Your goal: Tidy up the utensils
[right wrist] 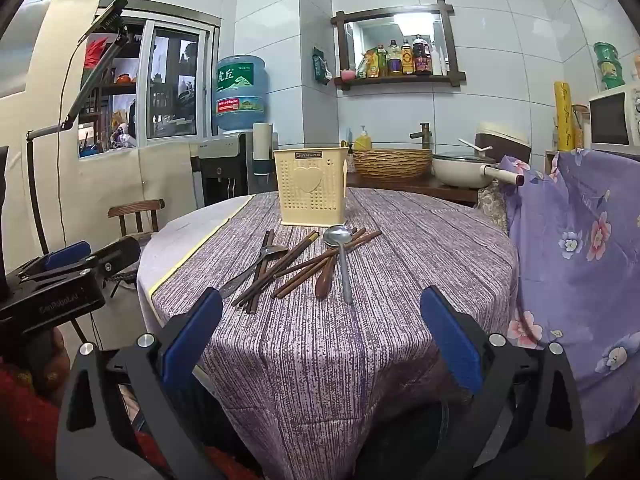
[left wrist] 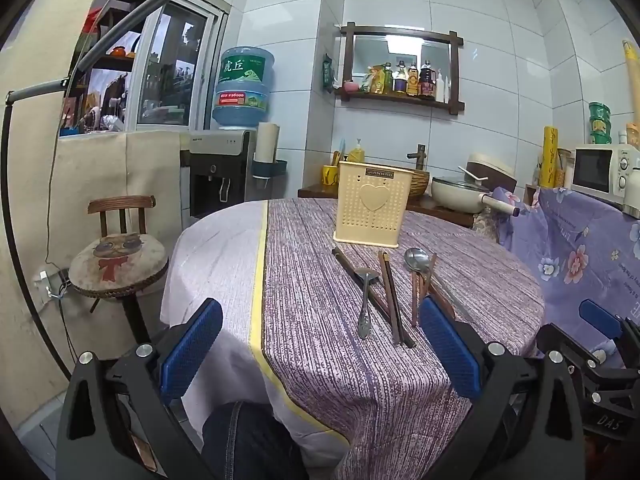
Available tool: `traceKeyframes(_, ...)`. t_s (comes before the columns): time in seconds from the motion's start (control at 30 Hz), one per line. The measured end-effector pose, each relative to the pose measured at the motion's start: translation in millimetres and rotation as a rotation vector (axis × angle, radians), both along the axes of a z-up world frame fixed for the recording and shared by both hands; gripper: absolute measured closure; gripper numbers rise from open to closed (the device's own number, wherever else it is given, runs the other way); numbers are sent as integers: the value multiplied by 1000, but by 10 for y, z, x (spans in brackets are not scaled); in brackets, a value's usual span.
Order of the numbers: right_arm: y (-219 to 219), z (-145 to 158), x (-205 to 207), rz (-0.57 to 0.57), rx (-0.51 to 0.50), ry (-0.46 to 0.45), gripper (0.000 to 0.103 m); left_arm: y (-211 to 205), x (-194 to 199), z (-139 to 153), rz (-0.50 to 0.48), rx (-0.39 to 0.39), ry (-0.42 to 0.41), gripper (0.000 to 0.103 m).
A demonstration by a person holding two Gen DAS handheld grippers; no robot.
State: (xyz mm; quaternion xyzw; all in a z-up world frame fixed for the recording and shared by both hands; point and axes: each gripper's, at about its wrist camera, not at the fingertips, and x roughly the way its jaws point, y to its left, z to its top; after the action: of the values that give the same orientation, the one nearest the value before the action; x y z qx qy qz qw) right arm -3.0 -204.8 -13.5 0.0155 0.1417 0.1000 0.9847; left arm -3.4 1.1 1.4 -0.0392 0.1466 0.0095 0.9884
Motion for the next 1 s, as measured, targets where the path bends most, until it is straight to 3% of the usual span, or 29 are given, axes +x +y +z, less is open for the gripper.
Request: traceKeyframes(1.0,-2,-3,-11,0,-3,0,5,2,-4,13,-3,-1,-1,5)
